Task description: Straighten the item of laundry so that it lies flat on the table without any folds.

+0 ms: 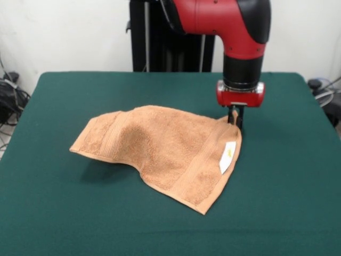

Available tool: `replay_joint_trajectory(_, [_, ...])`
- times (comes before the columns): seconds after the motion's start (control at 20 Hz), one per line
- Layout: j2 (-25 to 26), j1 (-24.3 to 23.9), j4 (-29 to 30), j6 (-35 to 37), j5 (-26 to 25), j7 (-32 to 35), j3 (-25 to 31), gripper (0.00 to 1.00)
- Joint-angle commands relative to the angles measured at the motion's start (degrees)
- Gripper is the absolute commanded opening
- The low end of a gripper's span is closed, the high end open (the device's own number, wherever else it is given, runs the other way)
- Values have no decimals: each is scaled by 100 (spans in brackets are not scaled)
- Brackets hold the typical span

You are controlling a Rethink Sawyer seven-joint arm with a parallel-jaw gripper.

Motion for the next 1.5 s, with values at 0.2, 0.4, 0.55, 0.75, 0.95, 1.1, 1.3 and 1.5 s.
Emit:
replay_joint_trajectory(0.2, [478, 347, -549, -357, 284, 1183, -27, 0])
replay_joint_trajectory(0.4, [-352, 430, 65, -33, 311, 1380, -31, 0])
replay_joint_trajectory(0.55, [-1053, 547, 466, 494, 472, 1504, -71, 0])
replay_joint_trajectory(0.75, [-1339, 810, 500, 811, 685, 1487, -287, 0])
replay_joint_trajectory(0.95, [-1574, 1121, 614, 958, 886, 1557, -502, 0])
replay_joint_trajectory(1.1, [-1681, 1190, 765, 942, 969, 1600, -521, 0])
replay_joint_trajectory(1.3, [-1765, 1262, 816, 1027, 1023, 1505, -615, 0])
replay_joint_trajectory(1.5, [-1862, 1333, 751, 1253, 1117, 1458, -693, 0])
